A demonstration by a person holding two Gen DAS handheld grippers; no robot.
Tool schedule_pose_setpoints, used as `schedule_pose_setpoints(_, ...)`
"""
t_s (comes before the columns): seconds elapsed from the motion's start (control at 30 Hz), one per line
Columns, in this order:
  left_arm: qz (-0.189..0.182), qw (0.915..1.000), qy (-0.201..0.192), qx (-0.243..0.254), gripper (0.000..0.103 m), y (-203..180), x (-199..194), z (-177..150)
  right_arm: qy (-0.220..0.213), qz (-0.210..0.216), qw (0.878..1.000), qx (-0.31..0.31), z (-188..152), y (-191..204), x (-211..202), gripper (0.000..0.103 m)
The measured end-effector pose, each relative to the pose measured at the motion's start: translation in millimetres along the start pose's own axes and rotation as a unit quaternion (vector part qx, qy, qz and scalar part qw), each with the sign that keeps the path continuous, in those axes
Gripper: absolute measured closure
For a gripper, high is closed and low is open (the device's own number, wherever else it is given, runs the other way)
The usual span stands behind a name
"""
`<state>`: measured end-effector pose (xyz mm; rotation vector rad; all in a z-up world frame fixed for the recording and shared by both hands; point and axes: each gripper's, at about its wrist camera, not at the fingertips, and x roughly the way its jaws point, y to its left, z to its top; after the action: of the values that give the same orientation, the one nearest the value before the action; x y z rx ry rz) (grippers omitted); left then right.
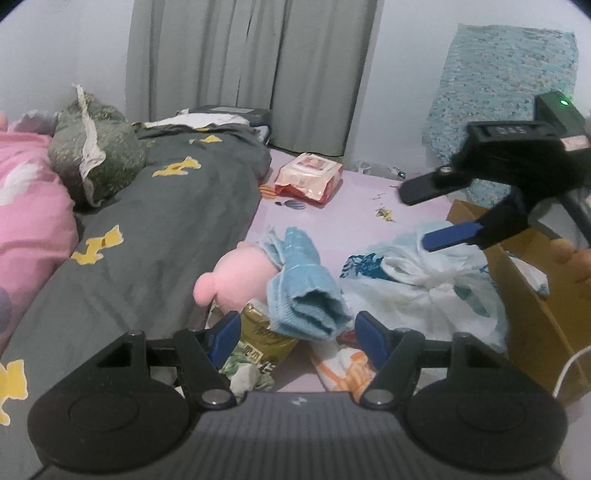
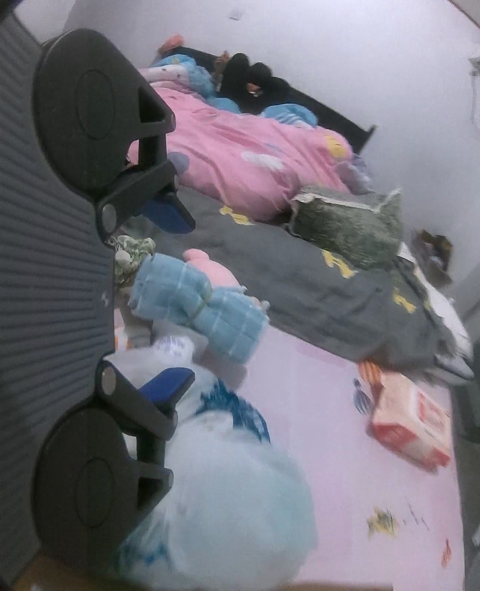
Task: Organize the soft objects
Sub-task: 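Lower the right tool toward the pink plush toy beside the towel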
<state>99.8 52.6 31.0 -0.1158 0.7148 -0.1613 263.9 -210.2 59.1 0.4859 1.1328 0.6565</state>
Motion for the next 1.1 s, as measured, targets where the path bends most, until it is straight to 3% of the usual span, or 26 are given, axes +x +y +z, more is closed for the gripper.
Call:
schedule_pose_setpoints(0.37, -0.023, 0.9996, 0.000, -0.018, 0.034, 10, 15, 13, 0.073, -0.013, 0.997, -0.009, 26, 18, 89, 0.022)
schedule_pose_setpoints(0.73, -0.047, 0.9972, 0.034, -0.046, 0.037, 16, 51, 21, 0.120, -0.049, 0.992, -0.006, 33, 12, 149, 0.021)
schedule_pose_setpoints(0.8, -0.048, 0.9973, 0.032, -0.046, 0.037, 16, 50, 21, 0.118, -0.049, 0.992, -0.008, 32, 11, 152, 0.025)
schedule_pose_setpoints(0.87, -0.048, 0.9973, 0.029, -0.047, 0.037, 17, 49, 22, 0.114, -0.052, 0.992, -0.018, 31, 9, 151, 0.042)
schedule_pose_setpoints(0.97, -0.045, 0.9973, 0.028, -0.052, 0.037, 19, 48, 22, 0.107, -0.046, 0.993, -0.008, 31, 1, 147, 0.054)
schedule_pose_setpoints(1.1, -0.041, 0.9973, 0.025, -0.056, 0.037, 21, 46, 22, 0.097, -0.042, 0.994, 0.002, 36, -5, 139, 0.060)
